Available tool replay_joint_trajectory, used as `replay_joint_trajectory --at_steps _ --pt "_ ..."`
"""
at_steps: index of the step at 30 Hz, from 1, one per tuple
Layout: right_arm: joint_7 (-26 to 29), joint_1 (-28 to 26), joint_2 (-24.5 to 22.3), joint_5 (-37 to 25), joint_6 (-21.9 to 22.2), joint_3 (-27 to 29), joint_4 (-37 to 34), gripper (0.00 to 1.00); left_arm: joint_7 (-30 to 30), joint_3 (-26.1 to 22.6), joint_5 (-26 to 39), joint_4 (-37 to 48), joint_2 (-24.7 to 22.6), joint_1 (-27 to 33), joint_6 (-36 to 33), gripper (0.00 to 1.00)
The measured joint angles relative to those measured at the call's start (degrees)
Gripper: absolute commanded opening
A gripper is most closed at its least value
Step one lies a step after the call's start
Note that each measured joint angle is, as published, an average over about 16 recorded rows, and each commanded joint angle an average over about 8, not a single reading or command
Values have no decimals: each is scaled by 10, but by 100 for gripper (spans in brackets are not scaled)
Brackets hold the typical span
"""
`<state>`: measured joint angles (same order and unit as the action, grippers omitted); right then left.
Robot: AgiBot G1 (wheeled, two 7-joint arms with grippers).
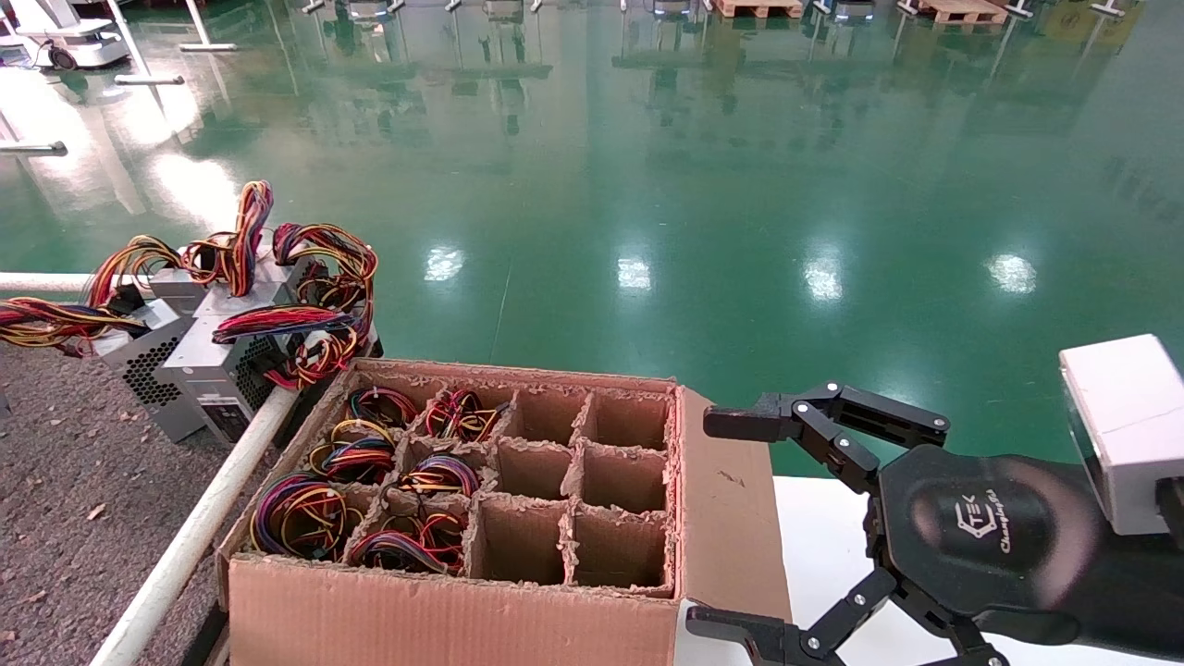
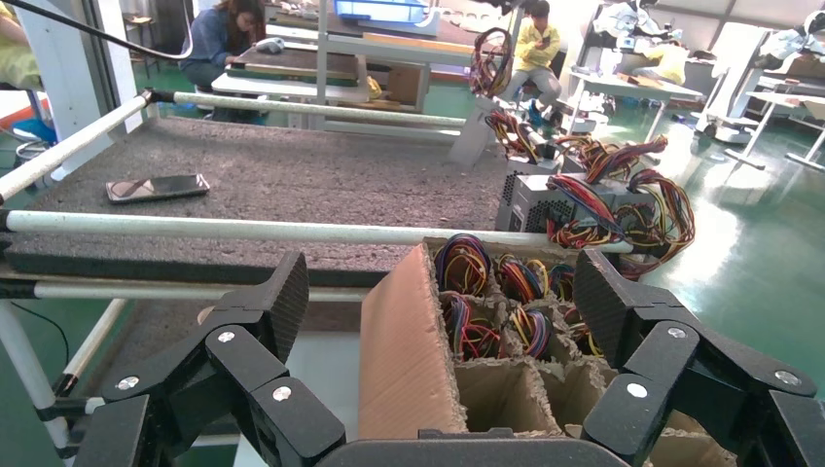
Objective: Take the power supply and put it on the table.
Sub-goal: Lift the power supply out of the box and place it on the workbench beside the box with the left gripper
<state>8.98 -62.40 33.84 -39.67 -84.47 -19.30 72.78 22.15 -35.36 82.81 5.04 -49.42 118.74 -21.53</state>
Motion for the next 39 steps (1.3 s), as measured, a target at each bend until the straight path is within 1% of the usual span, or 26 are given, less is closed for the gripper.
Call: replay_joint_trajectory --at_steps 18,39 --pt "0 0 0 0 0 0 0 100 -54 -13 21 -18 -13 -44 -20 0" --pt "0 0 0 0 0 0 0 100 -109 -26 41 -28 -47 -52 -19 0"
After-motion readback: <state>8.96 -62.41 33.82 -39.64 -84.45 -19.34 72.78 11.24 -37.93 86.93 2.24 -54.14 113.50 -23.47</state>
